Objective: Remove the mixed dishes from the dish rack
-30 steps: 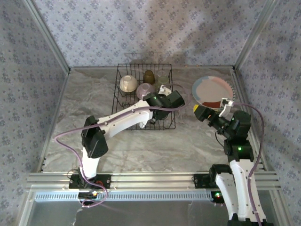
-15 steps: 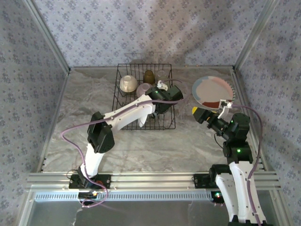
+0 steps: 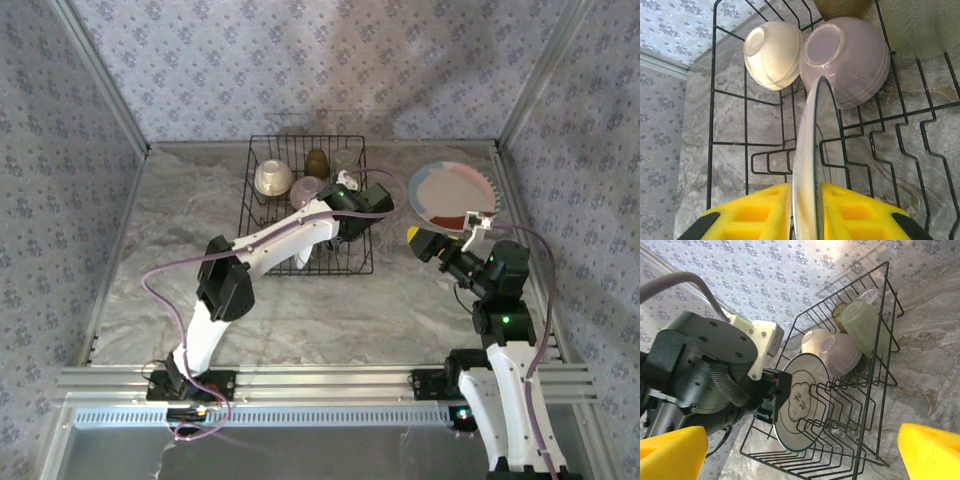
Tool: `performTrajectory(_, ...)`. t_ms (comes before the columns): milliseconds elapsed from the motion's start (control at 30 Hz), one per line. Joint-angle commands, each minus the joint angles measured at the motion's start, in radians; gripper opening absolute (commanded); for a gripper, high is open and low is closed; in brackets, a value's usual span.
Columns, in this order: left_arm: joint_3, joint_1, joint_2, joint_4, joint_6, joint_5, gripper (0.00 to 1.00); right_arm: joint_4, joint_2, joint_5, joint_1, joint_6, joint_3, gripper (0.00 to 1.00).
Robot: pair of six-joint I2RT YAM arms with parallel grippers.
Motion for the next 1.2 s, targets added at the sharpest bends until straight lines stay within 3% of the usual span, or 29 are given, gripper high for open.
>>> performTrajectory(0,0.028,0.008,0.029,-0.060,-0.028,-0.031,0.22,0.034,-0.001,-0.024,0.011,0.013,-0.009,1.00)
performTrajectory(200,0.036,0.015,0.047,-0.074,-0.049,-0.032,0.19,0.032,-0.001,-0.025,0.021,0.008,-0.009,1.00)
performTrajectory(500,0.062,0.015,0.067,-0.114,-0.067,-0.059,0.00,0.042,-0.001,-0.021,0.029,0.009,-0.017,1.00)
performTrajectory(833,0.243,-0.018,0.155,-0.321,-0.117,-0.175,0.00,0.076,0.017,-0.028,0.034,0.028,-0.032,1.00)
performTrajectory(1167,0.290,-0.037,0.117,-0.367,-0.129,-0.184,0.00,0.071,0.023,-0.025,0.036,0.013,-0.026,1.00)
